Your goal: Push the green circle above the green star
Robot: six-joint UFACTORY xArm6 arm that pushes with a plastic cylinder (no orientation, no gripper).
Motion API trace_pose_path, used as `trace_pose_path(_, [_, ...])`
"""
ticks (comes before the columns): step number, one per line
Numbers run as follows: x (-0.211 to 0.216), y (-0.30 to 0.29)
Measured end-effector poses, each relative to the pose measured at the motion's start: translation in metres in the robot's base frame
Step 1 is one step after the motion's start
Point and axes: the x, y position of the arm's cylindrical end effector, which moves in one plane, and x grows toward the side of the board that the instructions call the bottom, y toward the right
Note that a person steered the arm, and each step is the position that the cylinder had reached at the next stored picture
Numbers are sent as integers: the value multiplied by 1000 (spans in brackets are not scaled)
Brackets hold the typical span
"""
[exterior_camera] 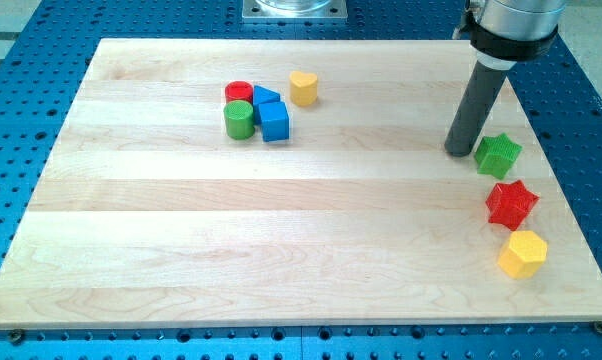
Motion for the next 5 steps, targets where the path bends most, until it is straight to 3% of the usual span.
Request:
trace_pose_path(1, [0, 0])
trace_pose_path(2, [24, -101])
trace_pose_path(4, [17, -369])
trace_pose_path(5, [-15, -342])
